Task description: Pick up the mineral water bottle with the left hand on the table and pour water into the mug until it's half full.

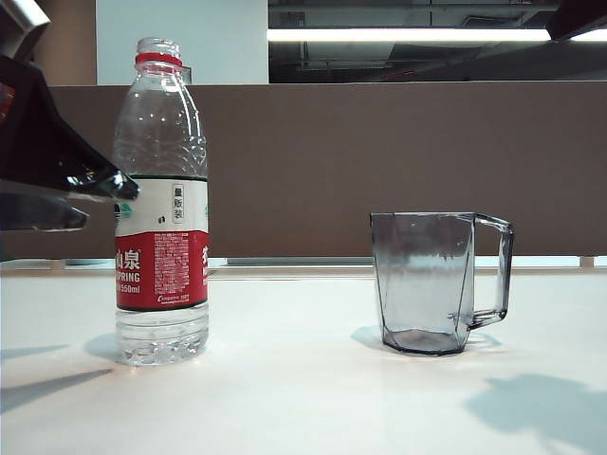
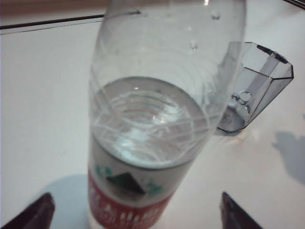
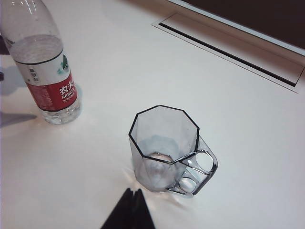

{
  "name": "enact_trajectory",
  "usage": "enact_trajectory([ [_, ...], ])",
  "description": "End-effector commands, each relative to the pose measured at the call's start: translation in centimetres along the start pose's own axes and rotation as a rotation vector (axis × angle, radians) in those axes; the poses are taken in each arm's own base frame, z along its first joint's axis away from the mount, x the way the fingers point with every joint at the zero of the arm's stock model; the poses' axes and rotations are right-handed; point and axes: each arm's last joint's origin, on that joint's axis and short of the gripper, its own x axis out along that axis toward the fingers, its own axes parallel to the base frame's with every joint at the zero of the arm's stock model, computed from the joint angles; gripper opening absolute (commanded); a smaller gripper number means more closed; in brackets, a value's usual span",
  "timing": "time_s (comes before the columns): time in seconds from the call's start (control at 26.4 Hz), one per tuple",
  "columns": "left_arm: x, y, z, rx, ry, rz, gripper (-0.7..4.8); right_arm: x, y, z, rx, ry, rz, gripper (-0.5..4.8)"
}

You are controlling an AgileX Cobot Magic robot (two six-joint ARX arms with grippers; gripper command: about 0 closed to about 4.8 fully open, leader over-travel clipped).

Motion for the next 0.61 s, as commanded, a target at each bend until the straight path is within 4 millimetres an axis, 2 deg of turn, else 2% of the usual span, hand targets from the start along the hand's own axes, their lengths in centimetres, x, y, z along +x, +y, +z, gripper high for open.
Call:
enact_trajectory([
  [0.04,1.3,-0.3,0.4,0.04,-0.053,-0.055,4.79,-0.1,0.0,0.3,0.007,-0.021,0.005,-0.05],
  [0.61,4.0,0.5,-0.4,0.06,-0.088,-0.057,4.79,-0.1,0.0,0.3,0.006,-0.021,0.005,-0.05],
])
